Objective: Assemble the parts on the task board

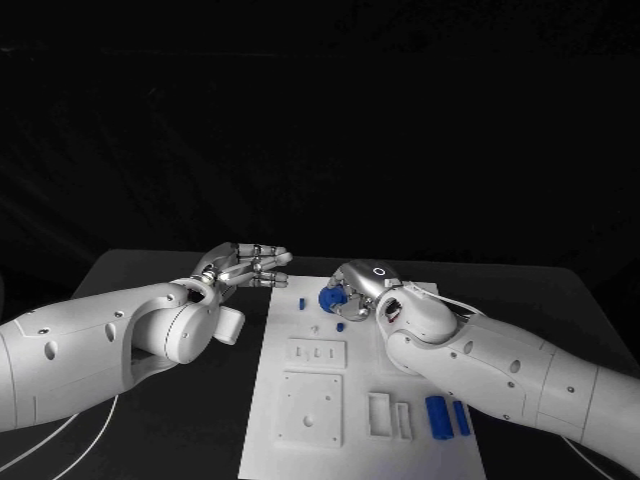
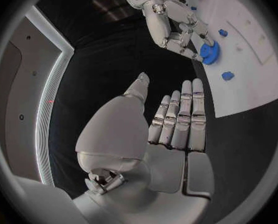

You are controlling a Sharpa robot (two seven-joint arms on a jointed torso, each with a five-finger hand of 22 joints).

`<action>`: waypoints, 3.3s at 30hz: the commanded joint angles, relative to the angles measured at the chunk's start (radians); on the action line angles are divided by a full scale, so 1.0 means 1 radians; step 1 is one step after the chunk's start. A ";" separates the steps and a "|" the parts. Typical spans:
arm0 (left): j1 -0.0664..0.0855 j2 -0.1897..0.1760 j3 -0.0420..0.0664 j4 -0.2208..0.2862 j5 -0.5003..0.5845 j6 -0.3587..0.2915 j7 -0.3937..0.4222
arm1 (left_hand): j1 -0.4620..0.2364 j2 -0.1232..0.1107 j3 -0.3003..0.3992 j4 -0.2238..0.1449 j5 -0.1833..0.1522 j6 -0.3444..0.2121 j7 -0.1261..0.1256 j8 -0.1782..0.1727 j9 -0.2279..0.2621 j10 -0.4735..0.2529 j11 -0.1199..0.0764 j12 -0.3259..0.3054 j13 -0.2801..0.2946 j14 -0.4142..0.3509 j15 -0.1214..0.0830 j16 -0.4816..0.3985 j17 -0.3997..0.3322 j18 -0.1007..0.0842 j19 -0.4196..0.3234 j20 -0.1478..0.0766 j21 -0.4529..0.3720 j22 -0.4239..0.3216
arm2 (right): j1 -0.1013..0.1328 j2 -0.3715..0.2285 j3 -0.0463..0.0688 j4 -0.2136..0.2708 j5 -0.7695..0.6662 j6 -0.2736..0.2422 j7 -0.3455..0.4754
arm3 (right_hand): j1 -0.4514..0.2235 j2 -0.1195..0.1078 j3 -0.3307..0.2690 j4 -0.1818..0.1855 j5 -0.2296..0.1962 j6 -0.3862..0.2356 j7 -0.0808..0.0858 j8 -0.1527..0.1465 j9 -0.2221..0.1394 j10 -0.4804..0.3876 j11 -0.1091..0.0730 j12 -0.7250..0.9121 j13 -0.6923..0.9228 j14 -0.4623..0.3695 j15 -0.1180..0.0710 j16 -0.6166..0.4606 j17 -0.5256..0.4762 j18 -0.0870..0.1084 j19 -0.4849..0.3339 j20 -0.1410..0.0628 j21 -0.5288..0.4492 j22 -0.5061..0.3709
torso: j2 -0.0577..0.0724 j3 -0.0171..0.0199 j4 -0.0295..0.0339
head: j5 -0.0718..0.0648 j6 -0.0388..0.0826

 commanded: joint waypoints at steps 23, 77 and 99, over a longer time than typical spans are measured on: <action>0.001 0.006 0.001 -0.002 -0.003 0.018 0.004 | 0.000 -0.007 0.004 0.004 0.001 -0.004 -0.001 0.001 -0.001 -0.007 -0.002 0.002 0.000 -0.001 -0.002 0.001 0.001 -0.007 -0.009 -0.001 0.003 0.000 | -0.001 0.034 -0.016 -0.053 0.001 0.043 0.021 | -0.020 -0.021 -0.069 0.053 -0.078 0.065 -0.028 0.007 0.009 -0.008 0.003 -0.027 0.032 -0.005 -0.005 -0.021 -0.009 -0.011 0.054 -0.009 -0.005 0.059 | -0.002 0.0013 -0.0030 | 0.007 -0.010; 0.001 -0.003 0.001 -0.017 -0.003 0.015 0.006 | 0.001 -0.010 0.005 0.005 0.001 -0.006 -0.001 0.001 -0.001 -0.008 -0.002 0.001 0.000 -0.002 -0.001 0.000 0.000 -0.007 -0.009 -0.001 0.002 0.000 | -0.018 -0.110 0.021 0.058 0.231 -0.079 0.061 | -0.041 -0.064 -0.230 0.248 -0.074 -0.096 0.013 0.007 -0.031 -0.034 0.028 -0.051 -0.001 -0.006 0.012 -0.042 -0.011 0.019 0.055 0.010 -0.005 0.051 | -0.006 0.0054 -0.0120 | 0.010 -0.004; -0.004 -0.012 0.000 -0.046 -0.001 0.040 0.019 | -0.003 0.013 -0.011 -0.015 0.001 0.043 0.003 0.003 0.001 0.022 0.000 0.001 0.000 0.004 -0.003 0.002 0.000 -0.008 -0.007 -0.003 0.004 0.000 | -0.043 -0.338 0.138 -0.014 0.527 0.099 0.414 | 0.072 0.015 -0.290 0.038 0.038 -0.058 0.012 0.006 -0.032 -0.037 0.026 -0.049 0.000 -0.008 0.011 -0.049 -0.006 0.006 0.051 0.008 -0.027 0.069 | -0.017 0.0329 -0.0516 | 0.005 0.004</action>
